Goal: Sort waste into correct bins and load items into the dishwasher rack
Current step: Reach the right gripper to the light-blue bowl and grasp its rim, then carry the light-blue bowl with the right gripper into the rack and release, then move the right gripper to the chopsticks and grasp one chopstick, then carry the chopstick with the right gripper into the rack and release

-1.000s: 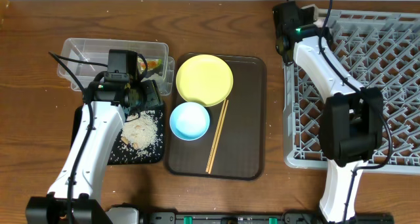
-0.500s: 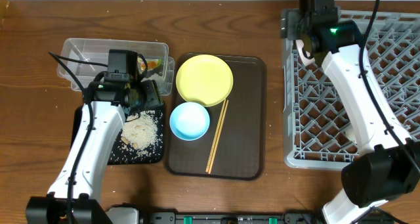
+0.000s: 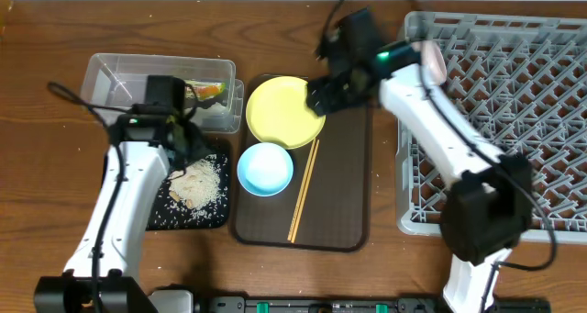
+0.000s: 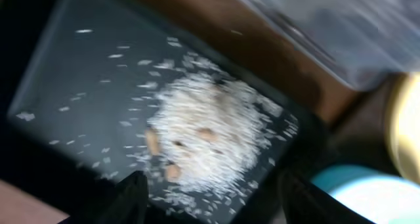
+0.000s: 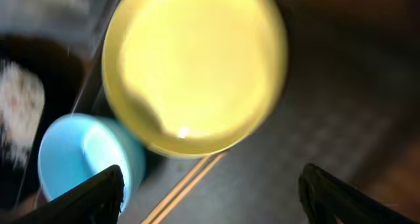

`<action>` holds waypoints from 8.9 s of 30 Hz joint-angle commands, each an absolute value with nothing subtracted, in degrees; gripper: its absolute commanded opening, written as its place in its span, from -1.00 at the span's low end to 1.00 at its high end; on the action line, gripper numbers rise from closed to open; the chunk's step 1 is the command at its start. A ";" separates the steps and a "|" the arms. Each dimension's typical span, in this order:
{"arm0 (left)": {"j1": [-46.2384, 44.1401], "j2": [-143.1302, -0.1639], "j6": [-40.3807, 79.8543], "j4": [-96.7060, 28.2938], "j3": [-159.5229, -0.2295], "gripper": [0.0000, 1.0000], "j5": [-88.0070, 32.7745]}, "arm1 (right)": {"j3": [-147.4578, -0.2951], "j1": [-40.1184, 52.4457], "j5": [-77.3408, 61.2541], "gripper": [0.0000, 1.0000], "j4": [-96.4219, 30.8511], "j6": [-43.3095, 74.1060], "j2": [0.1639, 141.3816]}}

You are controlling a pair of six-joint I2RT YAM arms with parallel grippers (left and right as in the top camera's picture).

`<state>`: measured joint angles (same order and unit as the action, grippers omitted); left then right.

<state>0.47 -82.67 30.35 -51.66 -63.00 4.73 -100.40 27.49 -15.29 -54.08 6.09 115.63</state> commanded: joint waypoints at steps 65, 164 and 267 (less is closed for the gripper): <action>6.85 -82.35 34.39 -55.00 -63.33 0.33 7.99 | -101.30 11.79 35.48 -0.98 -42.04 -0.14 105.65; 6.83 -82.35 32.69 -64.42 -63.22 0.34 5.80 | -62.13 47.75 2.57 0.22 -38.76 43.97 101.38; 6.83 -82.35 32.69 -64.23 -63.22 0.34 5.78 | -76.51 19.68 -11.97 -0.03 -48.86 18.87 87.90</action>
